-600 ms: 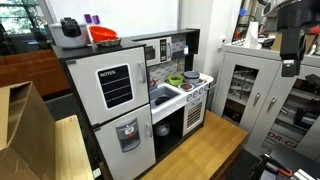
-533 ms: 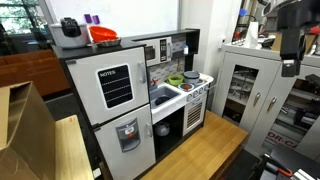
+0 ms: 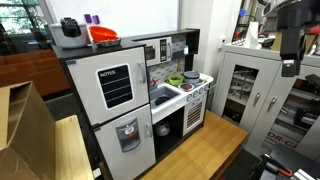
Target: Put the orange object in the white box
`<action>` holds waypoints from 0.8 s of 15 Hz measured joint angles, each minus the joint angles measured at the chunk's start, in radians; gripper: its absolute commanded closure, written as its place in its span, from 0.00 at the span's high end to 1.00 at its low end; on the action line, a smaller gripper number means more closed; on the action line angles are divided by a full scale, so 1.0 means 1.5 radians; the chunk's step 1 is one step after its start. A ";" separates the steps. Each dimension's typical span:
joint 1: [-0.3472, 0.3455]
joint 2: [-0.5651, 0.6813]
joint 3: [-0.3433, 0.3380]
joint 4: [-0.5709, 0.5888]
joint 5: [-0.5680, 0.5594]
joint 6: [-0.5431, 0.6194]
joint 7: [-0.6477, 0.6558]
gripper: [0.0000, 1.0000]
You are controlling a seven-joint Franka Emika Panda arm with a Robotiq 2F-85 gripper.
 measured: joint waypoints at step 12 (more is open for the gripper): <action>-0.002 0.006 0.000 0.000 0.002 0.001 0.000 1.00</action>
